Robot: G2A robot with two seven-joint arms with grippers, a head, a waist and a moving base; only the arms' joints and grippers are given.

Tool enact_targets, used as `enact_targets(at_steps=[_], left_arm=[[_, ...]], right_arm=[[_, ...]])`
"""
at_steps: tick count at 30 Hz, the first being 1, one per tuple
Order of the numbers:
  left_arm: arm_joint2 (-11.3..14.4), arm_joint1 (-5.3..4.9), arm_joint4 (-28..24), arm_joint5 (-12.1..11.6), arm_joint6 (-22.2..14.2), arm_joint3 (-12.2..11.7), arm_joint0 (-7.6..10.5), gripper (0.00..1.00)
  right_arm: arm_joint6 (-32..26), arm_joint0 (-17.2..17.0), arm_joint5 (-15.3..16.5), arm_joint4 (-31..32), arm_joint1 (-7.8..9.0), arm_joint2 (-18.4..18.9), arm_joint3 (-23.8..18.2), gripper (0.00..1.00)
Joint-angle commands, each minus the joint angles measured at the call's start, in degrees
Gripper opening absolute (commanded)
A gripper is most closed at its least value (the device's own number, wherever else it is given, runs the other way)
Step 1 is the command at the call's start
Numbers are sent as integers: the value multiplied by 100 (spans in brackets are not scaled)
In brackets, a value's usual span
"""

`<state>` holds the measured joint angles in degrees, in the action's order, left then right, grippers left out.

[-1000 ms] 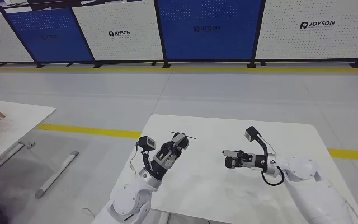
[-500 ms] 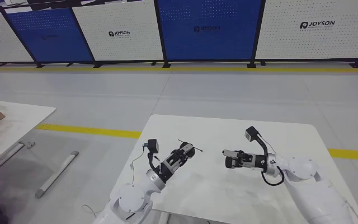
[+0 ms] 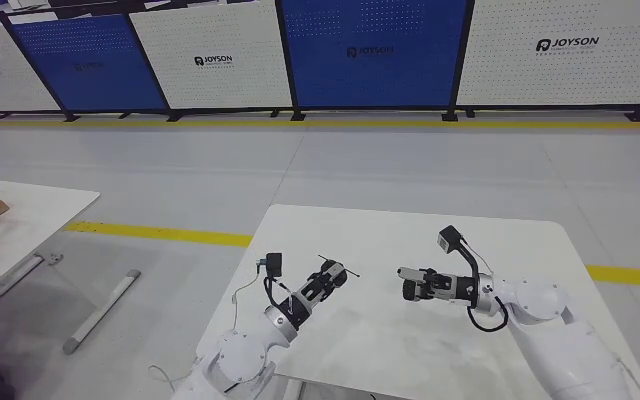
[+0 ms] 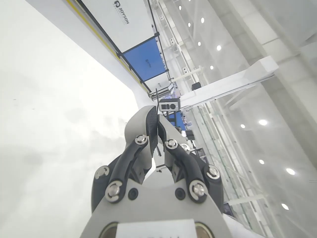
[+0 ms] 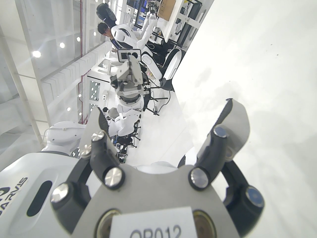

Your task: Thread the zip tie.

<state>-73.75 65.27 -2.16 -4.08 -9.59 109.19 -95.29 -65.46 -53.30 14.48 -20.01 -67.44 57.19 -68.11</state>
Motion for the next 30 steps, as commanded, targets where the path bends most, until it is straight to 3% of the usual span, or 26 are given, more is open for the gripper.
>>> enact_targets(at_steps=[1,7,21,24,27,30], left_arm=[[70,-2,430,31,94,-123,-7,0],[207,-19,964,30,-50,-352,-50,0],[218,-15,916,21,-46,-363,-48,0],[222,8,634,-49,102,-262,-36,0],[128,54,-75,-179,477,-133,-29,0],[53,77,-633,-229,465,-34,11,0]], right_arm=[[0,0,0,0,0,0,0,100],[0,0,0,0,0,0,0,100],[0,0,0,0,0,0,0,100],[0,0,0,0,0,0,0,100],[0,0,0,0,0,0,0,100],[0,0,0,0,0,0,0,100]])
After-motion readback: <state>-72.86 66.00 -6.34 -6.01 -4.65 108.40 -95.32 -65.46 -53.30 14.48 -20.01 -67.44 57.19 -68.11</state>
